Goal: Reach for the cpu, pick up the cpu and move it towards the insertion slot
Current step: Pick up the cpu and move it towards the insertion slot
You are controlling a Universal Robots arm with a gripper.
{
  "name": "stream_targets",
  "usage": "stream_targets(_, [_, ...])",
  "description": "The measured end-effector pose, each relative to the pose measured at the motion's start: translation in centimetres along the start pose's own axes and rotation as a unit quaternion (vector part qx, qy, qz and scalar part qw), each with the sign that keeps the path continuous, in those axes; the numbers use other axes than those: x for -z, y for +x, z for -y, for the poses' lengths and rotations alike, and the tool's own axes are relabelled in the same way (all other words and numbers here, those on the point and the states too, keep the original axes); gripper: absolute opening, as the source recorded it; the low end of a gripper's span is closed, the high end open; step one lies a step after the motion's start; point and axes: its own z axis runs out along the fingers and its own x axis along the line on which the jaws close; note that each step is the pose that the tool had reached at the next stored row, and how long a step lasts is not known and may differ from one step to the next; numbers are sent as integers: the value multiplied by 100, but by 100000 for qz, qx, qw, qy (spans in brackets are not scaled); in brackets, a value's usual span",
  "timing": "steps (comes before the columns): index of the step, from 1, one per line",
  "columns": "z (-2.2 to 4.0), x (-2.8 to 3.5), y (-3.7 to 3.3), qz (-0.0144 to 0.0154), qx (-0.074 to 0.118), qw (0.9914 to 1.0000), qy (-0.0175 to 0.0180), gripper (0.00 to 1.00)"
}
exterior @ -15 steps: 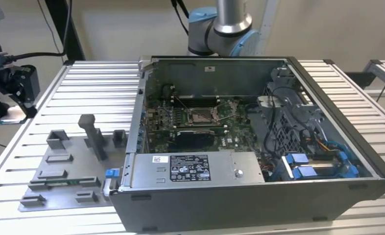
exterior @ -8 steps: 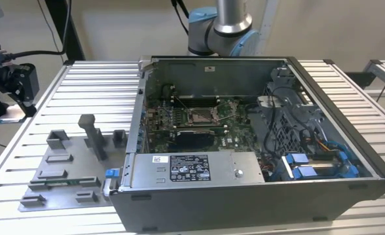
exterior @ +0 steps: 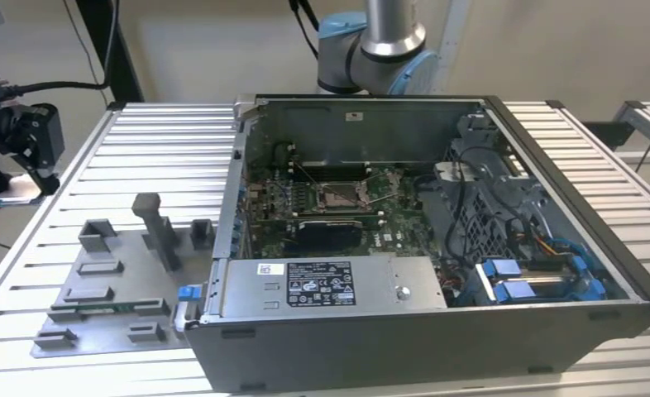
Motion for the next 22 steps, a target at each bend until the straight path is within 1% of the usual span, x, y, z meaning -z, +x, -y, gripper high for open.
stream_targets(3, [-2, 59, 1, 4, -7, 100000, -4, 0])
stream_targets(8, [-9, 226, 2, 8, -13, 100000, -5, 0])
stream_targets(10, [-11, 282, 2, 7, -10, 100000, -5, 0])
stream_targets(12, [-12, 321, 2, 11, -8, 100000, -8, 0])
stream_targets(22, [-13, 328, 2, 7, -10, 100000, -5, 0])
